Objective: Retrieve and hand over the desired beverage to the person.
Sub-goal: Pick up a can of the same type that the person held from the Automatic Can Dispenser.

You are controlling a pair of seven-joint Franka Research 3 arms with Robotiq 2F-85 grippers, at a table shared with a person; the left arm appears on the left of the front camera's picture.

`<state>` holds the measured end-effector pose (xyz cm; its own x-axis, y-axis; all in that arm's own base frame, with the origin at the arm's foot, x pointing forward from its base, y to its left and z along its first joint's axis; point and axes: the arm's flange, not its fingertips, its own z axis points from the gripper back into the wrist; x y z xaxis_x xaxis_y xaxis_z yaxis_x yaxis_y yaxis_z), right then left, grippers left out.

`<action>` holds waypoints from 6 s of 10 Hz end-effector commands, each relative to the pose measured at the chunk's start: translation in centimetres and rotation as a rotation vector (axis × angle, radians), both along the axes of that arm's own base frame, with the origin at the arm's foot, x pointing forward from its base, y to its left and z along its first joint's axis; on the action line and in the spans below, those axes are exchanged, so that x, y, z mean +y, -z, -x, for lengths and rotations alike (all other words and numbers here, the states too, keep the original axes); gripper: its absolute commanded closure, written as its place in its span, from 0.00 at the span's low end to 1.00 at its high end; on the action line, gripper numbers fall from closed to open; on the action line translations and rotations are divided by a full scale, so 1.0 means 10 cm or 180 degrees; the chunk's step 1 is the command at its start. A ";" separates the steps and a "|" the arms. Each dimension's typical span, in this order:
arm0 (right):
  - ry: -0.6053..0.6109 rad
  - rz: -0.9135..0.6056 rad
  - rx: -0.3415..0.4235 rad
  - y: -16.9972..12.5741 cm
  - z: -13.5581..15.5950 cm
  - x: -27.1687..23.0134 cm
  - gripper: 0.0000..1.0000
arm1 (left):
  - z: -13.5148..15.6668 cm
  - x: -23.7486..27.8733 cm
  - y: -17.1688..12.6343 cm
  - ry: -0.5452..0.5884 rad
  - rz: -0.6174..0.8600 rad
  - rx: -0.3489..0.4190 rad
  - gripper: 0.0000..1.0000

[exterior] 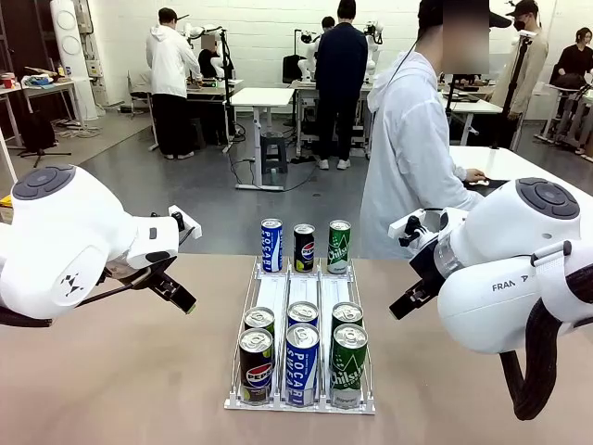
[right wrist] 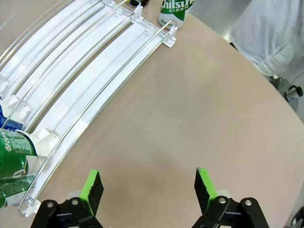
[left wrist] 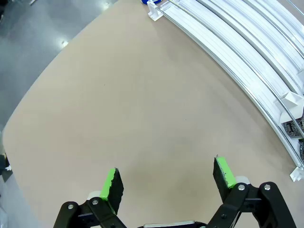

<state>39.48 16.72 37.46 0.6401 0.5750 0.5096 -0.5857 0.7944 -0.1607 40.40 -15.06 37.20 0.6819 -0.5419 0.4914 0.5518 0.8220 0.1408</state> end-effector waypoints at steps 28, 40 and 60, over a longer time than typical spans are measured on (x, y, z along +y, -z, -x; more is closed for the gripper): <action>-0.0616 -0.1326 0.0521 -2.65 0.82 -1.41 0.00 | 0.06 1.40 -2.81 0.1143 0.1107 0.1009 0.00; 0.0123 -0.2006 -0.0003 -2.67 1.13 -2.74 0.00 | 0.42 2.96 -2.89 0.0288 0.2155 0.0315 0.00; 0.0123 -0.2006 -0.0003 -2.67 1.13 -2.74 0.00 | 0.42 2.96 -2.89 0.0288 0.2155 0.0315 0.00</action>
